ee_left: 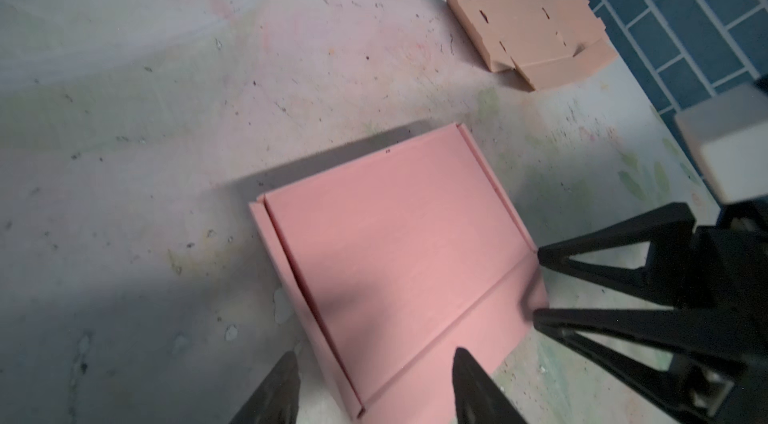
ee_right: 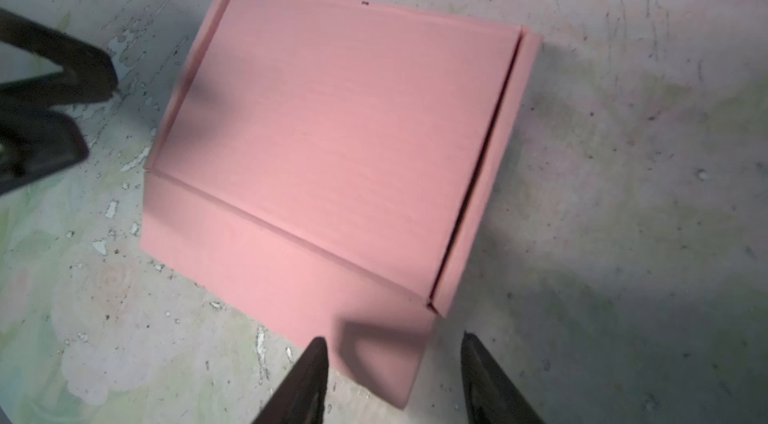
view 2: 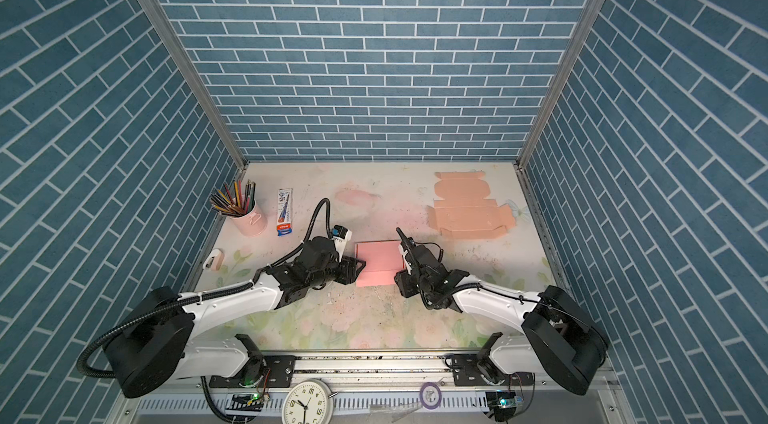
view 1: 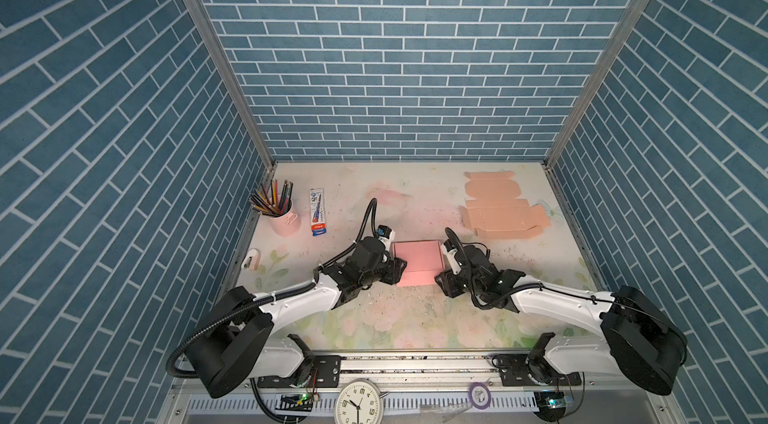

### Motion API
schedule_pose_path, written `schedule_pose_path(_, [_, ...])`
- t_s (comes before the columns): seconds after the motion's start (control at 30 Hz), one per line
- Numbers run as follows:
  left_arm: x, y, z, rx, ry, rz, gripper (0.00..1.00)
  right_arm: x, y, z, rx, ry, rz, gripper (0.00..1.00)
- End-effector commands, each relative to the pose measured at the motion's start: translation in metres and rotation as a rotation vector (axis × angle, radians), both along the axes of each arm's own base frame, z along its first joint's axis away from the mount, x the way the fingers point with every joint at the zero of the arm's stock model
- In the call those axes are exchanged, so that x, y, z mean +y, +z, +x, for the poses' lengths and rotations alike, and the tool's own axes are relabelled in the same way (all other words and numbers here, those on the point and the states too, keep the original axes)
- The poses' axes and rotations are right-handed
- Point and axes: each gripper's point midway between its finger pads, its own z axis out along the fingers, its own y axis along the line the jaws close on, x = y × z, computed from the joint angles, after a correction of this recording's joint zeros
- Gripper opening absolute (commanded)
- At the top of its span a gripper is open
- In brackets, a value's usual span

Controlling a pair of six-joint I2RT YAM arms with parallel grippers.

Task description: Fold the paper box

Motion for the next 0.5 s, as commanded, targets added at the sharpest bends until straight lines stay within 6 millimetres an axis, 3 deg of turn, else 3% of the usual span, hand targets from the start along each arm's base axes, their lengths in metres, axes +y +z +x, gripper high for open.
schedule_pose_path(0.0, [-0.005,0.012,0.019,-0.039,-0.017,0.004,0.60,0.001,0.001,0.004,-0.004,-0.012,-0.023,0.53])
schedule_pose_path(0.23, [-0.013,0.023,0.058,-0.064,-0.016,-0.003,0.61,0.000,-0.004,0.006,0.000,-0.016,-0.043,0.53])
schedule_pose_path(0.47, [-0.025,0.011,0.086,-0.044,-0.029,0.004,0.62,-0.002,-0.010,0.009,0.007,-0.020,-0.054,0.53])
